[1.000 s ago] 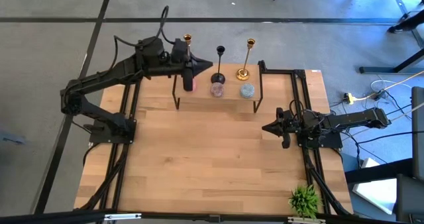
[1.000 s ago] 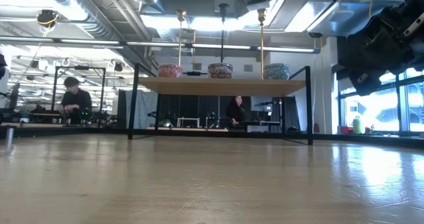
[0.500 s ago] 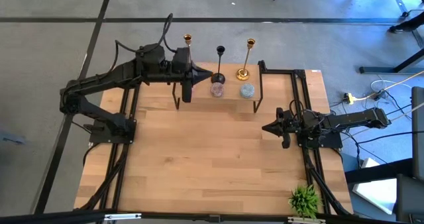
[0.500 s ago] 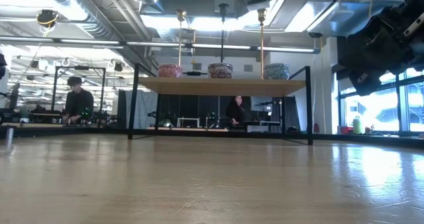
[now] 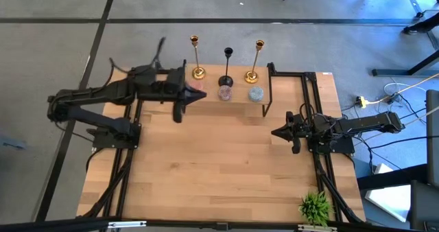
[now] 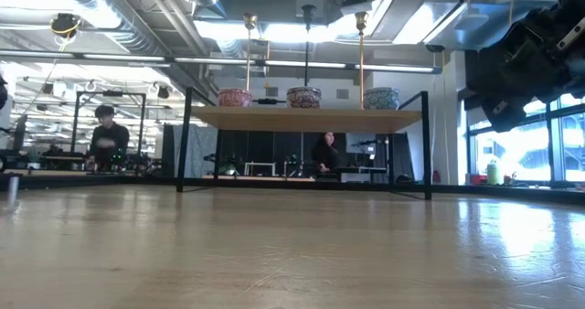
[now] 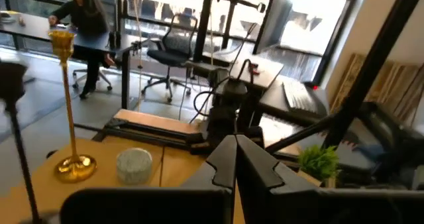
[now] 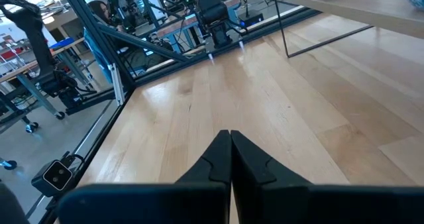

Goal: Pick & Place candle stick holders
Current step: Return to Home Position

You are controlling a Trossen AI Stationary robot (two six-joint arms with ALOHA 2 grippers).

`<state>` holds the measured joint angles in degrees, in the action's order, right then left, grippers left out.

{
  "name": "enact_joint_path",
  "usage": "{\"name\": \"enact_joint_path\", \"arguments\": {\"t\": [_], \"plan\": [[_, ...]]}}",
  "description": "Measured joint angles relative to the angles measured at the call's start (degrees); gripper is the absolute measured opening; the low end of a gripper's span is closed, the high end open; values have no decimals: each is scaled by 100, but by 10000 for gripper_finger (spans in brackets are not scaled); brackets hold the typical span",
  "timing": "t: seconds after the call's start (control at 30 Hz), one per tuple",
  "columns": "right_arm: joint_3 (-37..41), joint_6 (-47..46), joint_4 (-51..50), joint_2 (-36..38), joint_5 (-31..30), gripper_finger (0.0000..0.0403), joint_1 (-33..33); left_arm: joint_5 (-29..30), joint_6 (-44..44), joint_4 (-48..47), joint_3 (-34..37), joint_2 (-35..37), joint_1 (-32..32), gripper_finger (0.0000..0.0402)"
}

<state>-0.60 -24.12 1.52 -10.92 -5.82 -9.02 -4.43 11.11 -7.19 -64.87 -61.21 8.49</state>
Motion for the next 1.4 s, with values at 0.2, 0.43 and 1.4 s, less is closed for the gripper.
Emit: {"name": "enact_joint_path", "arguments": {"t": [0.2, 0.43, 1.4], "plan": [[0, 0, 0, 0, 0, 1, -2, 101, 498, 563, 1340, 1170, 7, 2], [0, 0, 0, 0, 0, 1, 0, 88, 906, 978, 2534, 2343, 4, 1], [0, 0, 0, 0, -1, 1, -1, 811, 1085, 609, 4027, 3697, -546, 2]]}}
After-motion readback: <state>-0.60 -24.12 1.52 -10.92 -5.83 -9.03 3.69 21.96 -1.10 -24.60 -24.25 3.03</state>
